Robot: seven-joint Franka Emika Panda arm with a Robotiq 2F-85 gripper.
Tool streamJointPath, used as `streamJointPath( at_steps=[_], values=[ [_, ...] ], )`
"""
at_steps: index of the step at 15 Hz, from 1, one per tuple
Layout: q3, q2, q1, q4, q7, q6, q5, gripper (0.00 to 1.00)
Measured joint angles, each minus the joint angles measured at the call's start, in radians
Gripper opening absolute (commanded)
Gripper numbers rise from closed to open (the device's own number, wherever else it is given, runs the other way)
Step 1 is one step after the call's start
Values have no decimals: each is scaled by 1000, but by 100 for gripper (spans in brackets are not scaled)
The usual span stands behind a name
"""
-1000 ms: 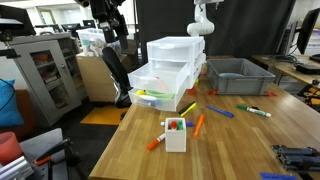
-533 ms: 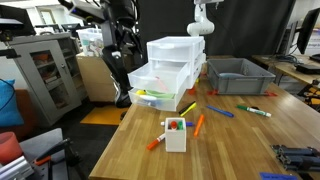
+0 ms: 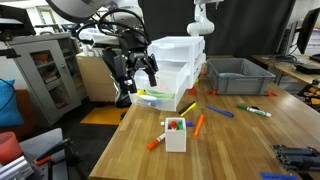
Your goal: Take the red marker out of the pen holder and put it on the desk
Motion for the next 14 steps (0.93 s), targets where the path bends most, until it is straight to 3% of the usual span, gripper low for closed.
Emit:
streamJointPath(
  at_steps=[6, 14],
  values=[
    [-16, 16, 7, 0, 65, 10, -2, 100],
    [-98, 185, 25, 4, 274, 197, -51, 100]
  ],
)
